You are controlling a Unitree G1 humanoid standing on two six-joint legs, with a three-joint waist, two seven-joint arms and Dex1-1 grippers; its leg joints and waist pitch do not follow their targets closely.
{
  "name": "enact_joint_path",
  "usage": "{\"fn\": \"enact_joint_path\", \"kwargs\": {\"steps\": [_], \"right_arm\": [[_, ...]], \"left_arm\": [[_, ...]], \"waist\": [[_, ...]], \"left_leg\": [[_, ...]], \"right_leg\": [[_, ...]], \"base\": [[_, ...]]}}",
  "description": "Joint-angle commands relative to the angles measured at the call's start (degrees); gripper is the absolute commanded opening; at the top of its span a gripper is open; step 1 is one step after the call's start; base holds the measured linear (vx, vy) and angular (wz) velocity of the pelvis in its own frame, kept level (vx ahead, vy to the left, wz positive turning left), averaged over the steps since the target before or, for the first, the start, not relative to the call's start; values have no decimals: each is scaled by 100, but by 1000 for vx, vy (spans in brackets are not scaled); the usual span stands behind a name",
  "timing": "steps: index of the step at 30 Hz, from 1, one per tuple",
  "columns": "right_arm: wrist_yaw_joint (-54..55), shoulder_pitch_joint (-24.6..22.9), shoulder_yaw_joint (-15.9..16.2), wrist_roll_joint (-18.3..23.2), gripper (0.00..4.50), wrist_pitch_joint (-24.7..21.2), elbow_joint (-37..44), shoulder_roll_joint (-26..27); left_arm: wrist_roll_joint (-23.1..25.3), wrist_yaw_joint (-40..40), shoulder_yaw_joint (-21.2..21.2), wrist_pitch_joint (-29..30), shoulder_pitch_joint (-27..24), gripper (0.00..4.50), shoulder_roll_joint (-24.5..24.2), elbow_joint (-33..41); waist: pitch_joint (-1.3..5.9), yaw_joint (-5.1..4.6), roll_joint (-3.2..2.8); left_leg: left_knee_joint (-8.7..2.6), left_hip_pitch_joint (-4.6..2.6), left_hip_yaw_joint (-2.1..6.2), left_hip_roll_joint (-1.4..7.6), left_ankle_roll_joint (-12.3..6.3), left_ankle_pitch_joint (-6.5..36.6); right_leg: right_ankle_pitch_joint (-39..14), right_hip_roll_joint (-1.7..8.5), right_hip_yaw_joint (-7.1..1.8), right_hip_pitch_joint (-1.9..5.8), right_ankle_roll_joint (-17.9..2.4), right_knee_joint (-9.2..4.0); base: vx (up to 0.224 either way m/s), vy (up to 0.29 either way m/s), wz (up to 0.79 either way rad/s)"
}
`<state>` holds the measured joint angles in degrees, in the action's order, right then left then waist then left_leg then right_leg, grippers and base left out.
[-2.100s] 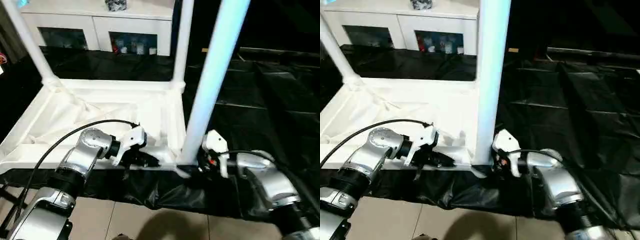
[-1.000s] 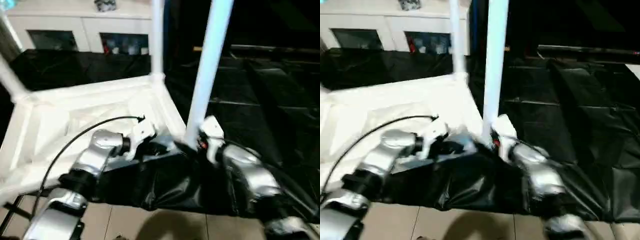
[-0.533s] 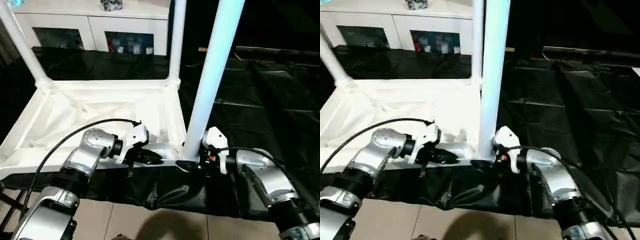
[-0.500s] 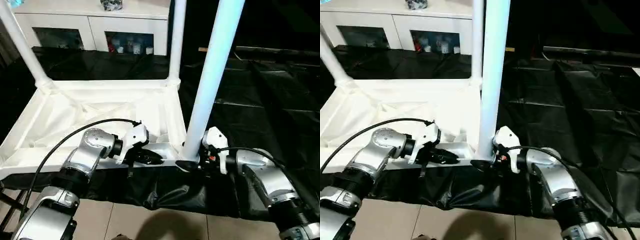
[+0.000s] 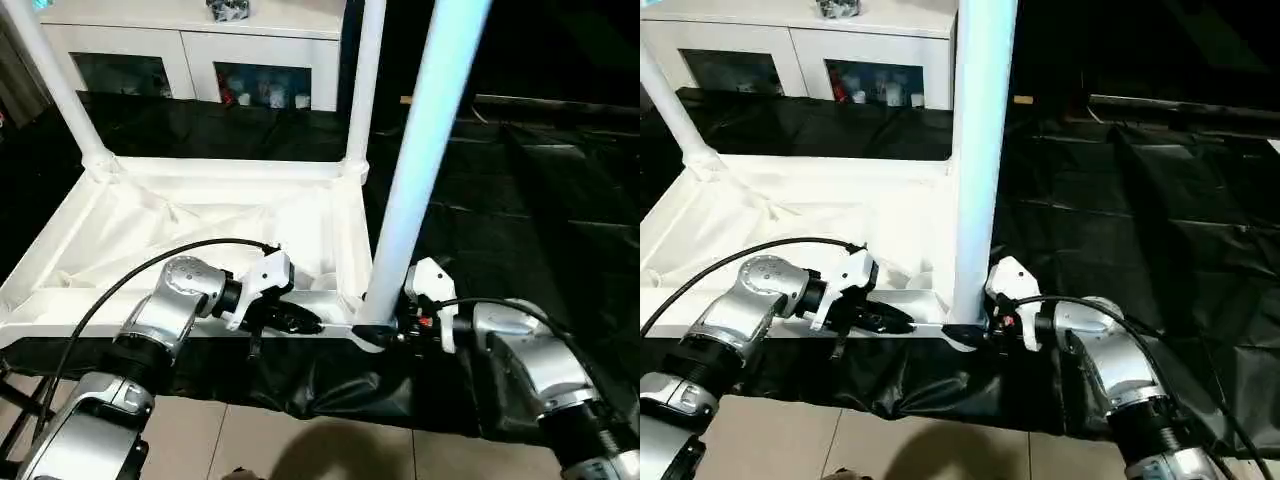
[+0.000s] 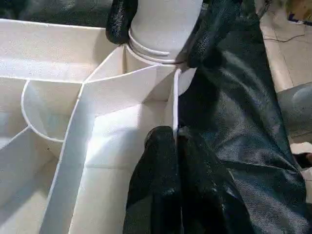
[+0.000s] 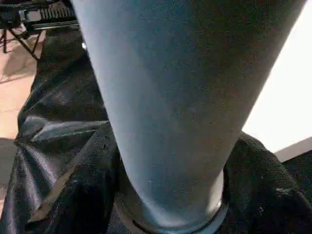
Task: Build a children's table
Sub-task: Rotate leg to tighten
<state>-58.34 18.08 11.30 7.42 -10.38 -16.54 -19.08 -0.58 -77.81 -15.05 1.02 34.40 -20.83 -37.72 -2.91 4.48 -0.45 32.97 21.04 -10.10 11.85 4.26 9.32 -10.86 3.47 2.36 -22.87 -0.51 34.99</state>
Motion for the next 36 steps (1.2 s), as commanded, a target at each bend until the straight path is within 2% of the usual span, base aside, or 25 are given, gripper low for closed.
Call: {"fn": "enact_joint_path", "kwargs": {"steps": [1, 3, 4, 5, 6, 7, 8, 9, 11, 12, 13, 14, 15, 19, 20, 22, 24, 25, 26, 27, 28, 29, 30, 32, 36], "right_arm": [[519, 15, 193, -99, 264, 93, -236, 454], [1273, 115, 20, -263, 264, 90, -547, 741], [1273, 115, 20, -263, 264, 90, -547, 741], [1732, 182, -83, -337, 264, 86, -739, 925], [2290, 258, -201, -421, 264, 58, -940, 1147], [2450, 284, -234, -445, 264, 42, -994, 1209], [2724, 326, -292, -492, 264, 16, -1082, 1319], [3107, 419, -392, -489, 264, -22, -1201, 1543], [3163, 433, -410, -492, 264, -22, -1222, 1578], [3584, 554, -498, -550, 264, -19, -1384, 1869], [3622, 568, -486, -566, 264, 1, -1403, 1908], [3694, 595, -463, -597, 264, 40, -1438, 1982], [3732, 611, -421, -640, 319, 97, -1471, 2034], [3590, 589, -470, -491, 356, 107, -1412, 2089], [3416, 544, -492, -430, 368, 111, -1339, 1993], [3244, 504, -450, -508, 383, 208, -1286, 1779], [3080, 510, -435, -551, 390, 260, -1275, 1623], [2849, 509, -426, -510, 390, 289, -1226, 1488], [2849, 509, -426, -510, 390, 289, -1226, 1488], [2518, 493, -385, -436, 390, 305, -1127, 1324], [2408, 487, -366, -416, 390, 314, -1093, 1269], [1939, 450, -290, -316, 390, 313, -946, 1053], [1939, 450, -290, -316, 390, 313, -946, 1053], [1168, 346, -149, -157, 390, 288, -664, 739], [290, 209, 106, -38, 390, 237, -391, 353]], "left_arm": [[81, 864, 169, 159, 136, 0, 275, 102], [187, 1307, 185, 270, 122, 0, 446, 147], [187, 1307, 185, 270, 122, 0, 446, 147], [209, 1558, 202, 358, 105, 0, 578, 179], [221, 1839, 214, 461, 78, 0, 736, 228], [224, 1912, 213, 484, 74, 0, 780, 239], [231, 2035, 209, 524, 66, 0, 851, 261], [231, 2188, 182, 533, 61, 0, 1035, 266], [232, 2212, 179, 536, 60, 0, 1063, 268], [269, 2406, 136, 540, 72, 0, 1299, 230], [290, 2442, 123, 520, 89, 0, 1333, 194], [331, 2512, 98, 482, 122, 0, 1398, 125], [391, 2595, 67, 424, 173, 0, 1446, 30], [414, 2633, 53, 354, 266, 0, 1470, -71], [399, 2519, 36, 295, 267, 0, 1397, -43], [375, 2254, -6, 167, 230, 0, 1248, 41], [320, 2033, -1, 174, 181, 0, 1147, 134], [278, 1832, 3, 118, 138, 0, 1060, 190], [278, 1832, 3, 118, 138, 0, 1060, 190], [215, 1596, 5, 97, 93, 0, 963, 233], [200, 1522, 3, 89, 81, 0, 929, 245], [157, 1244, -30, 20, 50, 0, 797, 273], [157, 1244, -30, 20, 50, 0, 797, 273], [118, 931, -61, -13, 44, 0, 609, 301], [76, 545, -58, -20, 79, 0, 403, 291]], "waist": [[315, -38, 17], [301, -64, 14], [301, -78, 18], [297, -126, 15], [297, -140, -24], [297, -159, -49], [304, -181, -20], [312, -195, -45], [322, -222, -35], [332, -227, -60], [334, -241, -46], [345, -249, -89], [347, -255, -71], [355, -234, -88], [353, -236, -16], [346, -214, -65], [352, -219, -61], [356, -227, -23], [361, -217, -37], [365, -218, -6], [365, -209, -17], [371, -204, 10], [371, -204, 10], [366, -157, -6], [341, -104, 55]], "left_leg": [[-383, -77, 28, 111, 3, 1697], [-390, -88, 34, 106, 58, 1826], [-392, -94, 42, 103, 91, 1858], [-402, -79, 60, 95, 119, 1927], [-402, -90, 69, 95, 124, 1957], [-405, -91, 64, 97, 150, 1961], [-400, -88, 67, 84, 160, 1992], [-401, -88, 68, 82, 153, 1969], [-395, -80, 64, 84, 145, 1942], [-388, -70, 57, 81, 118, 1854], [-390, -59, 50, 79, 98, 1804], [-383, -63, 46, 79, 93, 1757], [-377, -61, 43, 71, 78, 1736], [-369, -48, 34, 65, -29, 1636], [-369, -47, 25, 65, -45, 1662], [-381, -53, 38, 79, -56, 1708], [-383, -45, 39, 85, -65, 1666], [-377, -43, 33, 83, -82, 1650], [-368, -34, 29, 80, -118, 1555], [-360, -30, 24, 83, -154, 1480], [-357, -28, 22, 84, -170, 1449], [-347, -16, 16, 87, -220, 1357], [-347, -16, 16, 87, -220, 1357], [-340, -25, 4, 102, -320, 1321], [-354, -51, -7, 120, -272, 1434]], "right_leg": [[-1847, 395, -208, 222, -1043, -512], [-2091, 398, -206, 200, -998, -540], [-2195, 402, -201, 198, -969, -543], [-2412, 397, -200, 206, -867, -560], [-2422, 402, -202, 189, -861, -570], [-2393, 395, -211, 179, -862, -574], [-2356, 385, -205, 182, -865, -574], [-2240, 381, -211, 184, -889, -564], [-2063, 368, -215, 187, -932, -556], [-1746, 361, -222, 207, -1006, -526], [-1653, 353, -220, 215, -1018, -527], [-1469, 347, -220, 216, -1046, -525], [-1411, 344, -218, 226, -1058, -514], [-1340, 352, -217, 250, -1067, -514], [-1429, 349, -214, 250, -1040, -530], [-1591, 365, -214, 242, -1004, -531], [-1517, 366, -217, 244, -1007, -524], [-1475, 359, -216, 250, -1013, -521], [-1355, 366, -221, 264, -1044, -507], [-1257, 370, -221, 270, -1076, -497], [-1220, 372, -222, 272, -1094, -489], [-1079, 367, -222, 286, -1117, -477], [-1079, 367, -222, 286, -1117, -477], [-935, 360, -218, 279, -1189, -460], [-1294, 370, -216, 255, -1148, -486]], "base": [[0, 0, 0], [0, 0, 0], [0, 0, 0], [0, 0, 0], [0, 0, 0], [0, 0, 0], [0, 0, 0], [0, 0, 0], [0, 0, 0], [0, 0, 0], [0, 0, 0], [0, 0, 0], [0, 0, 0], [0, 0, 0], [0, 0, 0], [0, 0, 0], [0, 0, 0], [0, 0, 0], [0, 0, 0], [0, 0, 0], [0, 0, 0], [0, 0, 0], [0, 0, 0], [0, 0, 0], [0, 0, 0]]}}
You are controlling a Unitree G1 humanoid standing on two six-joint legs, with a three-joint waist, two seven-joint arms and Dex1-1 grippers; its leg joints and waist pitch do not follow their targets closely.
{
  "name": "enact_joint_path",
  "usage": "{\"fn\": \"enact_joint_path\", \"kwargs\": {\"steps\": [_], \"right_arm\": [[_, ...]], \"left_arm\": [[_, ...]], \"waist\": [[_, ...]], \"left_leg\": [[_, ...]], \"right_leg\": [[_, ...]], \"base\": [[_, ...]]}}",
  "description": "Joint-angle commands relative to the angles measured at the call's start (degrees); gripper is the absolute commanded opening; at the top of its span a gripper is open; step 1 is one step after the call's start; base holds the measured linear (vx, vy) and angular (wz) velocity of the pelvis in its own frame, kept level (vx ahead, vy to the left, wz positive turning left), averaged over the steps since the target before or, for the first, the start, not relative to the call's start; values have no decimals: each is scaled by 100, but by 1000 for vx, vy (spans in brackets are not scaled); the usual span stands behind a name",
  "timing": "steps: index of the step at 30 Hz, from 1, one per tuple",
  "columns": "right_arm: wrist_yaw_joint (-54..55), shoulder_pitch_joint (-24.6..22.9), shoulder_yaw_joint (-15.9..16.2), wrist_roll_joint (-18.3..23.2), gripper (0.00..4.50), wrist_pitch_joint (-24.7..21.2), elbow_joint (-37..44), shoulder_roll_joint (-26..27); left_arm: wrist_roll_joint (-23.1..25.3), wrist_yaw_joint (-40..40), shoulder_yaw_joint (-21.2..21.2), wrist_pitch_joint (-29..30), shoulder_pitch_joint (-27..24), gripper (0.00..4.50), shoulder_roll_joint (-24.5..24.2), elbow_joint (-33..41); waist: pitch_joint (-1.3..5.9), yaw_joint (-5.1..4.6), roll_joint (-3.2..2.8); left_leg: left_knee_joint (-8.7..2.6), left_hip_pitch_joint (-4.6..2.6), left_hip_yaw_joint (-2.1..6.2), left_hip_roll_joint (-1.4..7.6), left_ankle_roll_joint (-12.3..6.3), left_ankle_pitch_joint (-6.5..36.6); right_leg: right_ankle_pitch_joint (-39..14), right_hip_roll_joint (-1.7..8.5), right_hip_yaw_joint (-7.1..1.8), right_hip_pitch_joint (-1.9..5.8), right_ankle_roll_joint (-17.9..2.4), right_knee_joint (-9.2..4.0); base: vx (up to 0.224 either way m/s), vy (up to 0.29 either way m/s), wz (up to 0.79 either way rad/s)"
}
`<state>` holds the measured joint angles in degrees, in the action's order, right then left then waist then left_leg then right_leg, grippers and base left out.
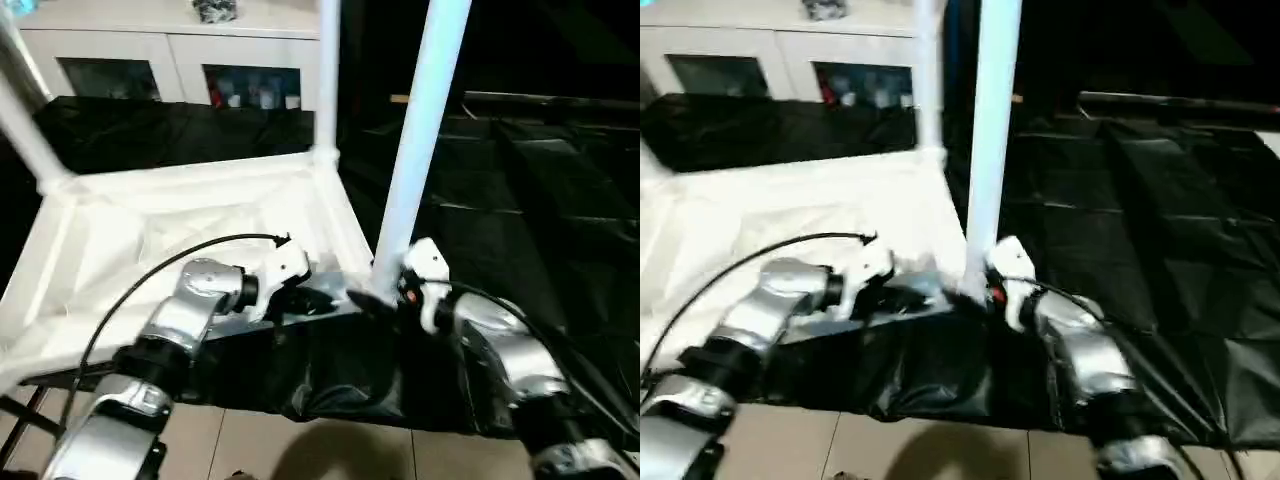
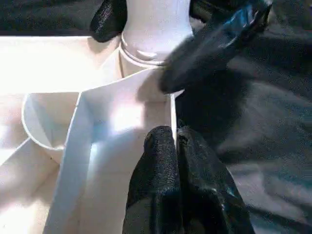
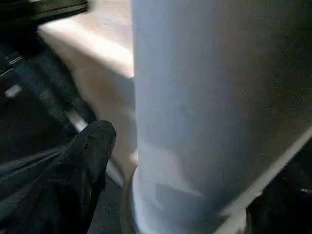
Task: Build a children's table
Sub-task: Rotate leg to tighten
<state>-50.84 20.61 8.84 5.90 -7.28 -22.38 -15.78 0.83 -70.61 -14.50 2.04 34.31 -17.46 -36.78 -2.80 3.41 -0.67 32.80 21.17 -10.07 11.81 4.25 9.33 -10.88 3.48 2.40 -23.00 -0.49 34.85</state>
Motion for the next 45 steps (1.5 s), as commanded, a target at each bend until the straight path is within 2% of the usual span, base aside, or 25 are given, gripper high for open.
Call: {"fn": "enact_joint_path", "kwargs": {"steps": [1, 2, 3, 4, 6, 7, 8, 10, 11, 12, 19, 20, 21, 23, 26, 27, 32, 33, 34, 35, 36, 39, 42, 45], "right_arm": [[-841, -118, 509, 139, 390, -111, 316, -166], [-1063, -159, 616, 135, 390, -127, 384, -291], [-1160, -175, 663, 127, 390, -134, 412, -348], [-1254, -182, 692, 152, 390, -170, 433, -377], [-1429, -184, 731, 238, 390, -256, 493, -419], [-1496, -184, 745, 275, 365, -289, 521, -433], [-1548, -183, 755, 288, 365, -307, 541, -435], [-1663, -178, 809, 271, 346, -345, 605, -437], [-1664, -178, 811, 271, 346, -345, 607, -437], [-1723, -182, 859, 303, 335, -396, 666, -450], [-1762, -209, 912, 297, 277, -440, 730, -392], [-1751, -238, 908, 289, 277, -458, 758, -371], [-1747, -251, 905, 286, 266, -466, 770, -363], [-1638, -324, 867, 263, 263, -478, 793, -321], [-1516, -374, 820, 304, 260, -528, 812, -296], [-1251, -420, 714, 273, 259, -456, 767, -210], [-262, -372, 413, 85, 258, -343, 432, 177], [276, -323, 282, -31, 258, -325, 238, 395], [537, -296, 220, -78, 258, -303, 146, 503], [799, -275, 158, -119, 258, -248, 63, 640], [1098, -244, 90, -150, 258, -217, -39, 806], [1705, -164, -6, -238, 257, -160, -240, 1149], [2658, 18, -47, -489, 257, -98, -562, 1674], [2877, 113, -100, -510, 257, -44, -689, 1812]], "left_arm": [[-54, -306, -112, -151, 111, 0, -29, 165], [-57, -382, -112, -170, 129, 0, -94, 139], [-63, -418, -113, -175, 136, 0, -126, 128], [-77, -488, -120, -174, 139, 0, -172, 128], [-121, -599, -138, -164, 146, 0, -247, 125], [-134, -631, -140, -156, 149, 0, -271, 124], [-146, -656, -134, -149, 150, 0, -286, 116], [-162, -774, -134, -108, 142, 0, -354, 113], [-163, -777, -134, -107, 142, 0, -355, 114], [-174, -823, -130, -90, 132, 0, -377, 133], [-218, -907, -153, -44, 59, 0, -439, 225], [-216, -900, -158, -45, 50, 0, -435, 227], [-214, -897, -159, -45, 47, 0, -433, 227], [-159, -771, -144, -64, 63, 0, -390, 168], [-98, -602, -124, -67, 88, 0, -333, 121], [-91, -374, -61, -11, 95, 0, -250, 129], [-66, 158, 62, 144, 142, 0, -85, 82], [40, 588, 89, 149, 198, 0, 55, -17], [65, 728, 98, 170, 219, 0, 122, -52], [102, 911, 113, 187, 250, 0, 214, -106], [122, 1096, 138, 200, 288, 0, 317, -176], [164, 1469, 175, 227, 388, 0, 536, -339], [300, 2160, 153, 122, 594, 0, 890, -616], [343, 2316, 156, -8, 671, 0, 1041, -677]], "waist": [[332, 19, 67], [330, 34, 90], [327, 53, 68], [321, 60, 116], [319, 87, 105], [322, 92, 106], [319, 91, 129], [321, 103, 126], [322, 102, 158], [322, 110, 161], [321, 150, 141], [319, 149, 129], [328, 149, 143], [332, 152, 95], [328, 147, 110], [322, 151, 78], [296, 113, 93], [293, 101, 91], [290, 91, -6], [286, 38, 58], [291, 19, 58], [305, -27, 47], [311, -35, 36], [327, -21, 41]], "left_leg": [[-338, -66, 0, 124, -261, 1420], [-338, -62, -3, 124, -264, 1405], [-342, -71, -5, 140, -263, 1420], [-343, -66, -11, 140, -253, 1438], [-351, -71, -1, 140, -216, 1466], [-351, -72, 1, 143, -204, 1456], [-353, -71, -1, 143, -193, 1461], [-353, -77, 0, 143, -185, 1437], [-351, -74, -5, 142, -187, 1430], [-349, -75, -5, 143, -185, 1390], [-350, -79, -4, 139, -134, 1408], [-353, -80, -1, 140, -127, 1411], [-346, -75, -3, 136, -127, 1367], [-345, -78, 1, 136, -116, 1359], [-350, -82, 3, 133, -104, 1418], [-350, -91, 0, 136, -86, 1499], [-381, -122, 29, 121, 69, 1832], [-385, -114, 36, 119, 91, 1848], [-392, -117, 53, 114, 139, 1887], [-394, -131, 56, 104, 185, 2028], [-387, -135, 59, 94, 173, 2068], [-389, -115, 68, 87, 158, 2027], [-392, -104, 60, 90, 163, 1901], [-379, -87, 45, 81, 97, 1746]], "right_leg": [[-1315, 376, -218, 282, -1147, -466], [-1331, 368, -217, 287, -1123, -472], [-1318, 369, -223, 269, -1124, -458], [-1335, 373, -219, 262, -1131, -462], [-1440, 385, -217, 256, -1118, -460], [-1429, 387, -218, 259, -1121, -457], [-1411, 383, -220, 254, -1123, -456], [-1416, 389, -221, 249, -1125, -451], [-1414, 387, -219, 251, -1122, -451], [-1389, 390, -221, 251, -1125, -446], [-1432, 394, -226, 251, -1096, -447], [-1434, 394, -226, 250, -1096, -446], [-1349, 389, -226, 259, -1098, -439], [-1267, 387, -226, 260, -1117, -434], [-1259, 380, -218, 264, -1134, -440], [-1347, 386, -225, 255, -1132, -463], [-2093, 401, -219, 212, -960, -528], [-2162, 406, -217, 211, -934, -533], [-2208, 408, -214, 208, -924, -531], [-2332, 387, -204, 192, -863, -558], [-2414, 394, -211, 191, -831, -570], [-2354, 387, -210, 198, -814, -574], [-2056, 380, -224, 190, -868, -547], [-1702, 376, -231, 222, -922, -523]], "base": [[0, 0, 0], [0, 0, 0], [0, 0, 0], [0, 0, 0], [0, 0, 0], [0, 0, 0], [0, 0, 0], [0, 0, 0], [0, 0, 0], [0, 0, 0], [0, 0, 0], [0, 0, 0], [0, 0, 0], [0, 0, 0], [0, 0, 0], [0, 0, 0], [0, 0, 0], [0, 0, 0], [0, 0, 0], [0, 0, 0], [0, 0, 0], [0, 0, 0], [0, 0, 0], [0, 0, 0]]}}
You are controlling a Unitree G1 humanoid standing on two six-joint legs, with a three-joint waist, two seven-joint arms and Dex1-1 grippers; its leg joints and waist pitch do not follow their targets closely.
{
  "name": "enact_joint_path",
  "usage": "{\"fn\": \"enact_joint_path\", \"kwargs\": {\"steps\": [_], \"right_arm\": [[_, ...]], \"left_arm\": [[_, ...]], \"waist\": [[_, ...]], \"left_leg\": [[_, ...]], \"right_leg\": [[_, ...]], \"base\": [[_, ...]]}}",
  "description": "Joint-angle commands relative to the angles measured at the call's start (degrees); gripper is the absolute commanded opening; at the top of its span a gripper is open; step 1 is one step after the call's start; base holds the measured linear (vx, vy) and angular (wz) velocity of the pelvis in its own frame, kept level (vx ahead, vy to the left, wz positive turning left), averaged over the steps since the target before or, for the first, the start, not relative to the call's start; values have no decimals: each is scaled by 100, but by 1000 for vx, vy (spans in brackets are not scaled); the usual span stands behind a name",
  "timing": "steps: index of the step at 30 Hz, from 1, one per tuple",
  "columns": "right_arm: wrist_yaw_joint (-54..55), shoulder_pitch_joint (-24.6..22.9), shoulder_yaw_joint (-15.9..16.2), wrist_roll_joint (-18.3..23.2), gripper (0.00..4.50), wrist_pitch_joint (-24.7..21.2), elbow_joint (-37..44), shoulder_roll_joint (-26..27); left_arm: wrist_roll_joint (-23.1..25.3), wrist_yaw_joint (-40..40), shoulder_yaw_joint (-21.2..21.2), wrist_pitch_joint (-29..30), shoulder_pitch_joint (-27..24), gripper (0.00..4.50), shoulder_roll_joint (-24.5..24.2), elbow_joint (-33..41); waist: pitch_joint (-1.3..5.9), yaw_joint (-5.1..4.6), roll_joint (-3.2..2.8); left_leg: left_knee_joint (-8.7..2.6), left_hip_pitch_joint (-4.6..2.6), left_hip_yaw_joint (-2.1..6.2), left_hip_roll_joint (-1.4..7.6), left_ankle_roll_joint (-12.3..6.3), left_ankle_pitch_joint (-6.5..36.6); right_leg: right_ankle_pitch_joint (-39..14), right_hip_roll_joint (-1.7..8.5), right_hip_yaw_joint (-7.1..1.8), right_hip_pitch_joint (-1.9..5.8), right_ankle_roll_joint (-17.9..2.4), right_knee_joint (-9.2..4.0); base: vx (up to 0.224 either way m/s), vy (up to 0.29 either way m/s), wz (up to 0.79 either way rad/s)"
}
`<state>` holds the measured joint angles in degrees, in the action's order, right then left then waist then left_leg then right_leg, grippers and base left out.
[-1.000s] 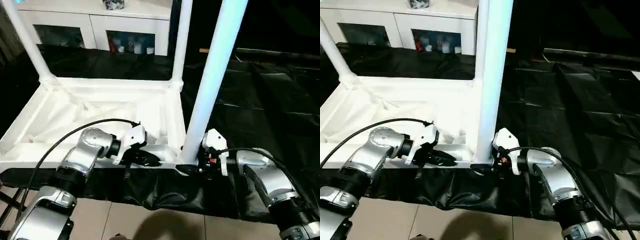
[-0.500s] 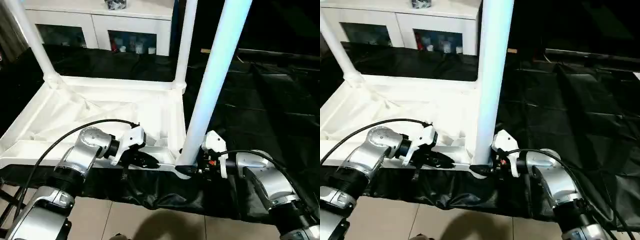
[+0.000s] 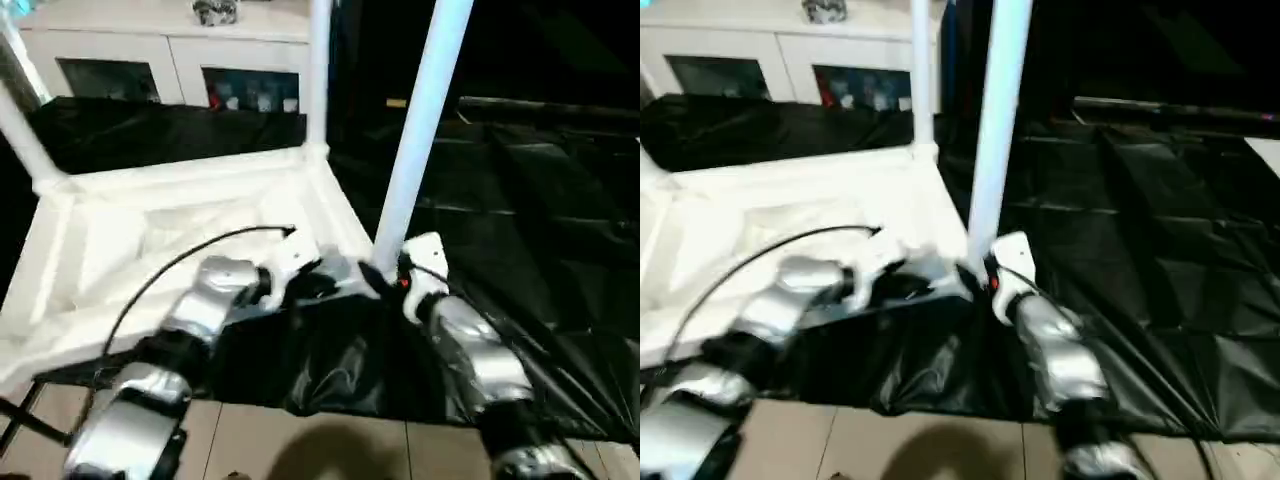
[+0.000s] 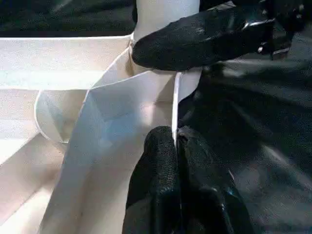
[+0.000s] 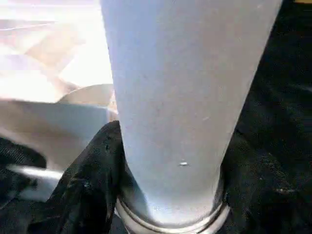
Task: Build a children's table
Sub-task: Rotate leg to tighten
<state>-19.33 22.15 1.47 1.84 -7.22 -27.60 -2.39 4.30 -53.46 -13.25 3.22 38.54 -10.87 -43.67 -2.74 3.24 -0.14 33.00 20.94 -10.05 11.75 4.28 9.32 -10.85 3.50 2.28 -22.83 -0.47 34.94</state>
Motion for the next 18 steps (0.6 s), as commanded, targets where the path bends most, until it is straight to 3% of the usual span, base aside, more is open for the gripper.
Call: {"fn": "enact_joint_path", "kwargs": {"steps": [1, 2, 3, 6, 8, 11, 12, 14, 15, 16, 17, 18], "right_arm": [[-272, -34, 621, -88, 257, -38, -180, 483], [-272, -25, 589, -58, 313, -23, -194, 498], [-357, -20, 411, 131, 327, -23, -167, 519], [-404, -29, 307, 213, 336, 16, -69, 467], [-347, -19, 303, 144, 369, 75, -53, 411], [-448, -43, 324, 115, 369, 121, 79, 204], [-543, -68, 262, 176, 369, 94, 195, 91], [-728, -144, 76, 318, 369, 64, 424, -137], [-939, -239, -80, 509, 369, -40, 636, -324], [-1111, -319, -189, 656, 369, -124, 798, -469], [-1389, -443, -269, 832, 369, -225, 1010, -660], [-1711, -585, -315, 996, 369, -330, 1228, -876]], "left_arm": [[1, 606, 32, -136, 252, 0, 390, 9], [9, 609, 30, -157, 256, 0, 400, 4], [16, 546, 5, -261, 247, 0, 396, -9], [20, 424, -32, -433, 215, 0, 348, -25], [14, 382, -22, -528, 205, 0, 338, -69], [-11, 239, -54, -577, 146, 0, 300, -4], [-12, 206, -64, -587, 123, 0, 292, 25], [-12, 248, -43, -602, 100, 0, 291, 50], [-11, 249, -42, -603, 76, 0, 276, 85], [-13, 253, -39, -604, 58, 0, 266, 109], [-34, 296, 5, -617, 46, 0, 268, 113], [-75, 322, 61, -610, 31, 0, 273, 126]], "waist": [[326, -3, -18], [334, 5, -22], [336, 1, -50], [347, -1, -34], [333, 7, -21], [321, 16, -22], [323, 22, 24], [323, 48, 15], [322, 57, 14], [330, 86, 73], [330, 86, 73], [321, 132, 88]], "left_leg": [[-396, -69, 41, 93, 85, 1734], [-396, -55, 41, 97, 55, 1661], [-391, -56, 34, 98, 28, 1633], [-385, -47, 30, 100, 1, 1516], [-388, -56, 23, 96, -13, 1583], [-398, -57, 30, 103, -5, 1660], [-398, -52, 30, 106, -18, 1617], [-390, -54, 23, 114, -65, 1533], [-388, -51, 20, 116, -85, 1508], [-372, -33, 13, 111, -190, 1354], [-372, -33, 13, 111, -190, 1354], [-355, -21, 2, 113, -314, 1269]], "right_leg": [[-1630, 377, -224, 205, -946, -521], [-1451, 375, -222, 226, -982, -503], [-1260, 369, -227, 227, -1020, -502], [-913, 362, -220, 252, -1119, -459], [-1090, 370, -216, 249, -1111, -481], [-1409, 385, -221, 247, -1039, -503], [-1416, 383, -219, 253, -1017, -498], [-1310, 384, -224, 253, -1013, -488], [-1257, 385, -227, 255, -1017, -489], [-1109, 389, -224, 296, -1013, -469], [-1109, 389, -224, 296, -1013, -469], [-1075, 393, -224, 301, -960, -475]], "base": [[0, 0, 0], [0, 0, 0], [0, 0, 0], [0, 0, 0], [0, 0, 0], [0, 0, 0], [0, 0, 0], [0, 0, 0], [0, 0, 0], [0, 0, 0], [0, 0, 0], [0, 0, 0]]}}
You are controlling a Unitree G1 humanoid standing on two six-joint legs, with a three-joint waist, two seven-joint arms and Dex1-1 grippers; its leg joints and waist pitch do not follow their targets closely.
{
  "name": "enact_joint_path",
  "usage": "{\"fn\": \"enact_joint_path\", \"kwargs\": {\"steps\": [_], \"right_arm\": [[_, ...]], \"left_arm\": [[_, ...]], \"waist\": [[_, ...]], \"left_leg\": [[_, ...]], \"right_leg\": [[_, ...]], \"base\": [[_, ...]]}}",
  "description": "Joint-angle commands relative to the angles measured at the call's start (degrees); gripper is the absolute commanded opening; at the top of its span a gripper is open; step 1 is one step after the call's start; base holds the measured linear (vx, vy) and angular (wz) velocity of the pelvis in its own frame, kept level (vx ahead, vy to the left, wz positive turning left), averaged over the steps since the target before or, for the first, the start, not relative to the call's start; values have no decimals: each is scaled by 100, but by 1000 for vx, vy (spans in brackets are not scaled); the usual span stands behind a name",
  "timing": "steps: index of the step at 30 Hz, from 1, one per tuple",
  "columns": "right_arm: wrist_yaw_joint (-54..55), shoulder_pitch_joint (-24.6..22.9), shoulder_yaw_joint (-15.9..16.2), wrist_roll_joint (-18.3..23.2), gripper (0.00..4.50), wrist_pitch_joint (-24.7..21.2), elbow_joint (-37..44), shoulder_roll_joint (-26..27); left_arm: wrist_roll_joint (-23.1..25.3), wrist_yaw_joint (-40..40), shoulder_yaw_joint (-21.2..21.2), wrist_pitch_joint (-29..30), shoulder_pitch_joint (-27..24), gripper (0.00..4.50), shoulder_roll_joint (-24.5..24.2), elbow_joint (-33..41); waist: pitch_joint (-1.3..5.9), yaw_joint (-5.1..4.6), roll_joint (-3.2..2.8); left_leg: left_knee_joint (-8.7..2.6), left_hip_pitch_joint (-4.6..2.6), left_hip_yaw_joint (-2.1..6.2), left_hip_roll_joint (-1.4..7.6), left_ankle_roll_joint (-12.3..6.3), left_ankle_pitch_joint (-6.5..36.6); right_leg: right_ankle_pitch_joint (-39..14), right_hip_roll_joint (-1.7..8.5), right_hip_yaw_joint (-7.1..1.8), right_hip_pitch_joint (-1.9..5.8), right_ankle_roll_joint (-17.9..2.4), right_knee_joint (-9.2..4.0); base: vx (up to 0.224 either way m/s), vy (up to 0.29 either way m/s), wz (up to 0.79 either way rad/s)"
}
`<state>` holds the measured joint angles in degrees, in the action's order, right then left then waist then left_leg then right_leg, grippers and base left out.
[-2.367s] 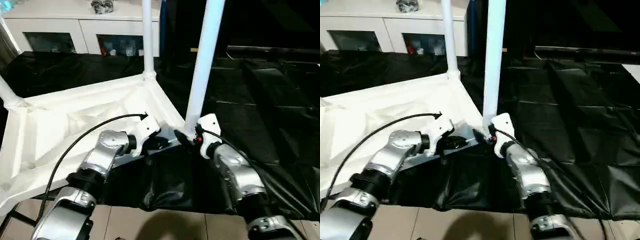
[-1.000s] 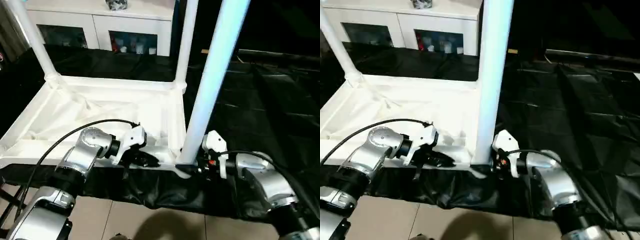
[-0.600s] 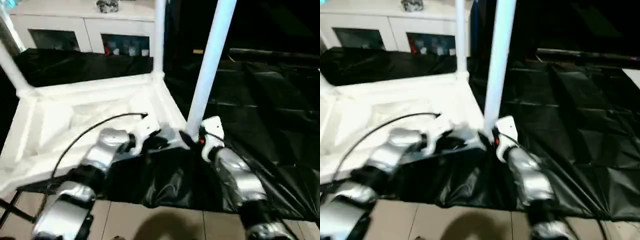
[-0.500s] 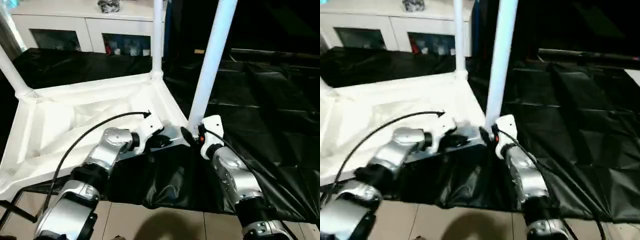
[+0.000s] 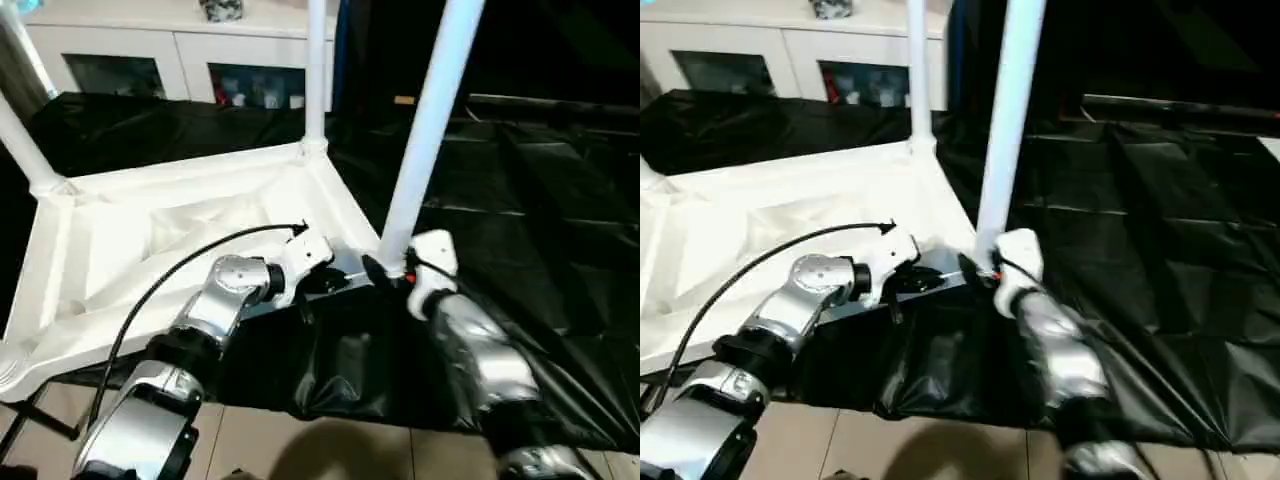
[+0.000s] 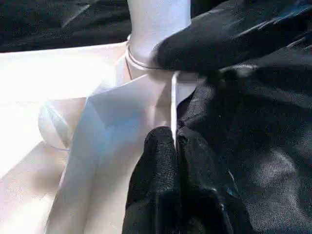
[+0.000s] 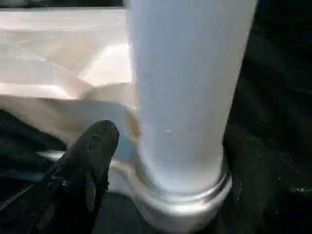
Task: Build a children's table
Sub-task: Rotate leg to tighten
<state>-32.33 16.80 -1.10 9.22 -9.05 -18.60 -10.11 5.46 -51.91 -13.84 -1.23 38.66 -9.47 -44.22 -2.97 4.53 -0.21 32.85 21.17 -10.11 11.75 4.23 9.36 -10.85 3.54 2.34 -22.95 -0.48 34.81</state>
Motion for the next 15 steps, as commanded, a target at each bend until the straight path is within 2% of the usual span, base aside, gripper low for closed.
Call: {"fn": "enact_joint_path", "kwargs": {"steps": [1, 2, 5, 6, 7, 8, 9, 10, 11, 12, 14, 15], "right_arm": [[-635, -150, -55, 325, 369, -188, 450, -263], [-961, -299, -35, 357, 369, -182, 582, -526], [-1294, -449, -65, 457, 369, -296, 715, -812], [-1490, -531, -71, 546, 369, -388, 828, -967], [-1549, -557, -68, 581, 369, -425, 870, -1011], [-1675, -613, -49, 672, 376, -523, 985, -1084], [-1783, -658, -14, 775, 377, -632, 1130, -1135], [-1783, -658, -14, 775, 377, -632, 1130, -1135], [-1845, -687, 11, 850, 377, -708, 1230, -1164], [-1845, -687, 11, 850, 377, -708, 1230, -1164], [-1845, -687, 11, 850, 377, -708, 1230, -1164], [-1845, -687, 11, 850, 377, -708, 1230, -1164]], "left_arm": [[-230, 142, 150, -142, 4, 0, 129, 212], [-259, 116, 174, -140, -26, 0, 107, 272], [-350, 4, 206, -74, -117, 0, 58, 441], [-386, -13, 231, -36, -200, 0, 2, 624], [-394, -6, 241, -27, -226, 0, -16, 683], [-448, -32, 276, 62, -300, 27, -60, 871], [-547, -36, 364, 302, -426, 44, -139, 1234], [-547, -36, 364, 302, -426, 55, -139, 1234], [-618, -43, 426, 476, -512, 55, -191, 1484], [-618, -43, 426, 476, -512, 58, -191, 1484], [-618, -43, 426, 476, -512, 58, -191, 1484], [-618, -43, 426, 476, -512, 58, -191, 1484]], "waist": [[346, 17, 95], [345, 40, 98], [343, 54, 115], [350, 53, 90], [351, 44, 97], [357, 42, 75], [364, 33, 91], [371, 27, 94], [367, 25, 90], [374, 12, 78], [355, 19, 77], [346, 25, 84]], "left_leg": [[-336, -40, 6, 111, -333, 1252], [-330, -38, 6, 112, -352, 1214], [-325, -34, 2, 104, -347, 1226], [-319, -33, 9, 118, -343, 1218], [-321, -23, 12, 117, -352, 1197], [-316, -21, 11, 109, -357, 1164], [-309, -17, 8, 108, -369, 1135], [-315, -15, 16, 126, -363, 1107], [-306, 1, 14, 120, -388, 1052], [-306, -17, 5, 132, -405, 1044], [-299, -21, -2, 120, -399, 1098], [-306, -30, -2, 115, -368, 1168]], "right_leg": [[-1094, 386, -228, 316, -944, -467], [-1146, 386, -223, 309, -918, -472], [-1297, 391, -215, 300, -927, -486], [-1314, 391, -216, 296, -947, -490], [-1264, 381, -212, 305, -962, -477], [-1213, 377, -205, 298, -983, -467], [-1161, 375, -201, 297, -1011, -466], [-1059, 379, -200, 317, -1053, -438], [-989, 376, -199, 309, -1075, -435], [-888, 368, -197, 289, -1157, -431], [-963, 355, -191, 273, -1164, -449], [-1142, 357, -188, 270, -1104, -469]], "base": [[0, 0, 0], [0, 0, 0], [0, 0, 0], [0, 0, 0], [0, 0, 0], [0, 0, 0], [0, 0, 0], [0, 0, 0], [0, 0, 0], [0, 0, 0], [0, 0, 0], [0, 0, 0]]}}
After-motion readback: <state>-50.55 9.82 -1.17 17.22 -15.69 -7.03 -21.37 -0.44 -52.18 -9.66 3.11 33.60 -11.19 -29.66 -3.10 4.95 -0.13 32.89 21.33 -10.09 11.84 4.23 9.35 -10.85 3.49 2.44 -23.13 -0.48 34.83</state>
